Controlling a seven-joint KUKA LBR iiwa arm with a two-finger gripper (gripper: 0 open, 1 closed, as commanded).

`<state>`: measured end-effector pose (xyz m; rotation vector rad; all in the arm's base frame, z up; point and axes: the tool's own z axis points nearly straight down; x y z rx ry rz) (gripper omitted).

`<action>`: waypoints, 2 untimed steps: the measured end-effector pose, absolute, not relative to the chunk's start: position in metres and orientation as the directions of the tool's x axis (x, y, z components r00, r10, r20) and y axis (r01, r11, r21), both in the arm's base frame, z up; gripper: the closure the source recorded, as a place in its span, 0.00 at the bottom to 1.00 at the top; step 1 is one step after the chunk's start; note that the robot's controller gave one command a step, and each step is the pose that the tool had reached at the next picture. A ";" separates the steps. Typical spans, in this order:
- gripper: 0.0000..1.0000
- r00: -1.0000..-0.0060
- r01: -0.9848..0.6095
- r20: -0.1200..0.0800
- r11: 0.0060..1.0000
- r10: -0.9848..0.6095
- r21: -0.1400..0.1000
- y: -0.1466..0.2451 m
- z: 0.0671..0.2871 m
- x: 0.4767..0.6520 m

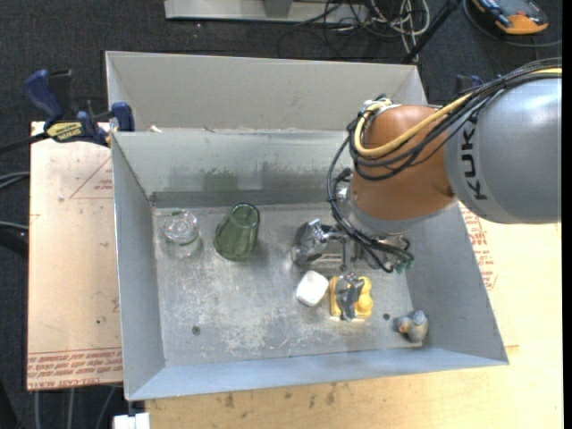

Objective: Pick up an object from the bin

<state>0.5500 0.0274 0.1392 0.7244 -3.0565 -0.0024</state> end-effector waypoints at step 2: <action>1.00 -0.771 -0.637 -0.009 0.771 -0.637 -0.003 0.003 0.073 0.545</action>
Offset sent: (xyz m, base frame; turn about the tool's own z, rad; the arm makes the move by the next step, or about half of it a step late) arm 0.0000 0.0000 0.0000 0.0000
